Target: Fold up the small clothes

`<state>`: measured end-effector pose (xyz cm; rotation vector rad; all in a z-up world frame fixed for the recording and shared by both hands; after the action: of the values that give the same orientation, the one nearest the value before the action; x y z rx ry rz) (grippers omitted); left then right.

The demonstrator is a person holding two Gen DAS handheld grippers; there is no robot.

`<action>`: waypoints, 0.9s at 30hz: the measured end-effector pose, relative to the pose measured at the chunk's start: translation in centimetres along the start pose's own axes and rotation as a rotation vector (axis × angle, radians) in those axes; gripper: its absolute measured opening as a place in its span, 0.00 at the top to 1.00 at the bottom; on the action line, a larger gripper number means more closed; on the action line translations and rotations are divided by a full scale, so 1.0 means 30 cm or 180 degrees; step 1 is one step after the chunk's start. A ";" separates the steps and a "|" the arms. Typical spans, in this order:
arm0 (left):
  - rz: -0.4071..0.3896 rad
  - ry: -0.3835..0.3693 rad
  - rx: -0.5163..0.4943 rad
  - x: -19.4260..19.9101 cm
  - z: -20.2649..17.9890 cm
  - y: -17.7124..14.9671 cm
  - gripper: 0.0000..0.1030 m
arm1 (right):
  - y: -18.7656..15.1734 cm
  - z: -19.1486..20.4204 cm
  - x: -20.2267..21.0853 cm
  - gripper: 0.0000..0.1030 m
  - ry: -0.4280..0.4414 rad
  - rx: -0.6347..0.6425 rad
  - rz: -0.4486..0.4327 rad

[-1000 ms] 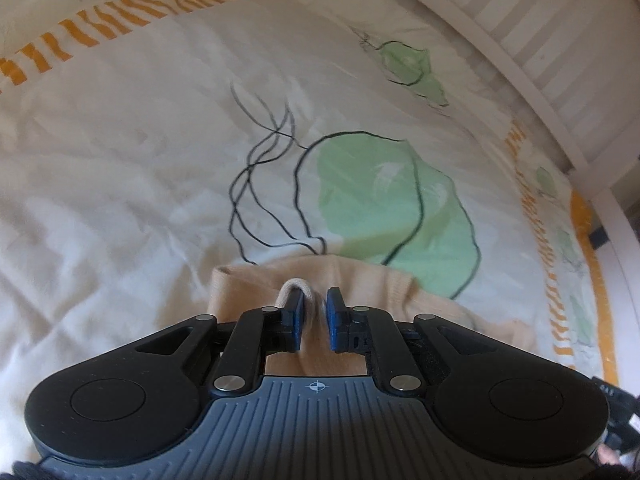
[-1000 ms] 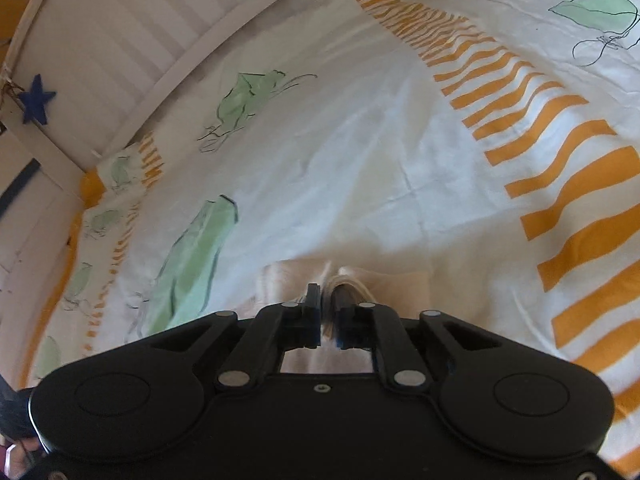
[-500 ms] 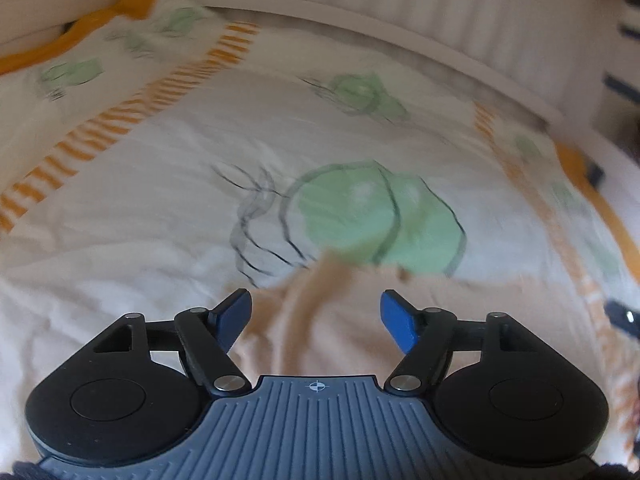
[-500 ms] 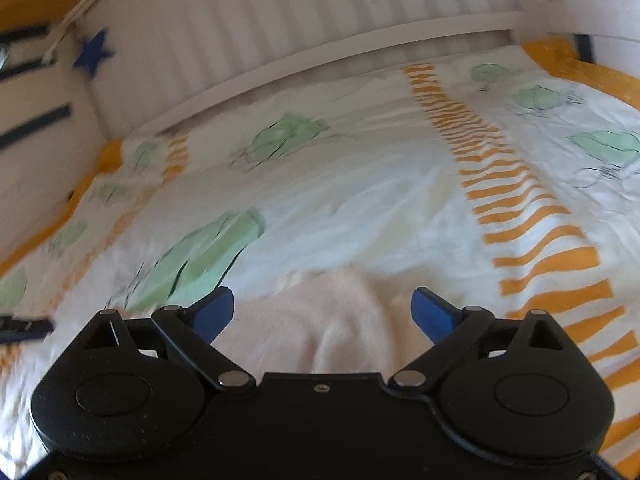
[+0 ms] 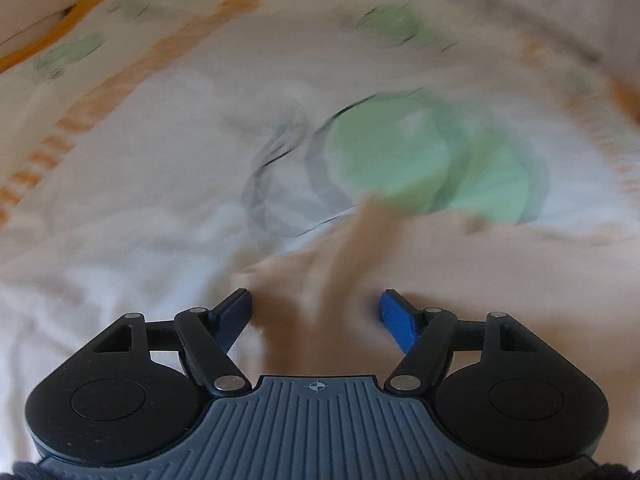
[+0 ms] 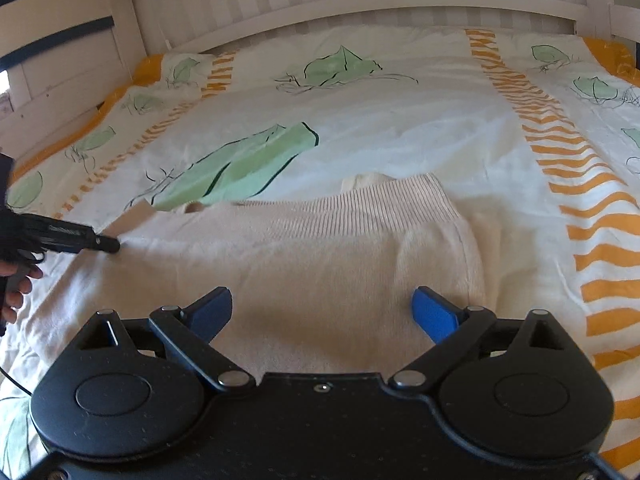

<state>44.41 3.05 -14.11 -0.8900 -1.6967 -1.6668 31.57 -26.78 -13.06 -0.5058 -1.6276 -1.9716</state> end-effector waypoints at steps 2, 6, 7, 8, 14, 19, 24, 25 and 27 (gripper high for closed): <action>-0.0008 -0.0057 0.0158 -0.018 0.037 -0.010 0.24 | -0.002 0.001 0.001 0.05 -0.0016 0.0034 0.0010; -0.0031 0.0073 -0.0090 0.004 0.031 -0.016 0.24 | 0.027 0.016 0.017 0.05 0.0063 0.0049 -0.0083; -0.0028 0.0089 -0.0112 0.007 0.029 -0.014 0.24 | 0.035 0.025 0.014 0.04 0.0078 0.0036 -0.0096; -0.0011 0.0091 -0.0100 0.004 0.029 -0.013 0.23 | 0.037 0.032 0.006 0.03 0.0085 0.0038 -0.0080; 0.0097 0.0172 -0.0085 0.009 0.027 0.010 0.21 | 0.022 -0.004 -0.128 0.00 -0.0407 0.0297 0.0319; -0.0194 -0.0009 -0.0322 0.189 -0.045 -0.034 0.22 | 0.065 0.003 -0.022 0.01 -0.0318 -0.0075 0.0138; -0.0234 -0.0325 -0.0690 0.297 -0.195 -0.183 0.22 | 0.002 0.132 0.060 0.00 -0.0152 0.0113 0.0096; -0.0211 -0.0362 -0.0781 0.303 -0.220 -0.218 0.22 | -0.023 0.159 0.062 0.00 -0.0124 0.0185 0.0144; -0.0148 -0.0364 -0.0981 0.299 -0.255 -0.290 0.22 | -0.076 0.192 0.057 0.00 -0.0135 0.0355 0.0248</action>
<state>31.77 -4.01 -11.88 -1.1141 -1.5672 -1.9778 28.57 -21.12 -12.65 -0.5623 -1.7067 -1.8139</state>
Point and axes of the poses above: each gripper's, at about its wrist camera, not at the fingertips, and x roughly against the way its jaws point, z to its left, y to its top, the point moved 9 cm from there along -x, roughly the way its jaws point, and after that the axes turned 1 degree about -y, right-handed, at the moved point
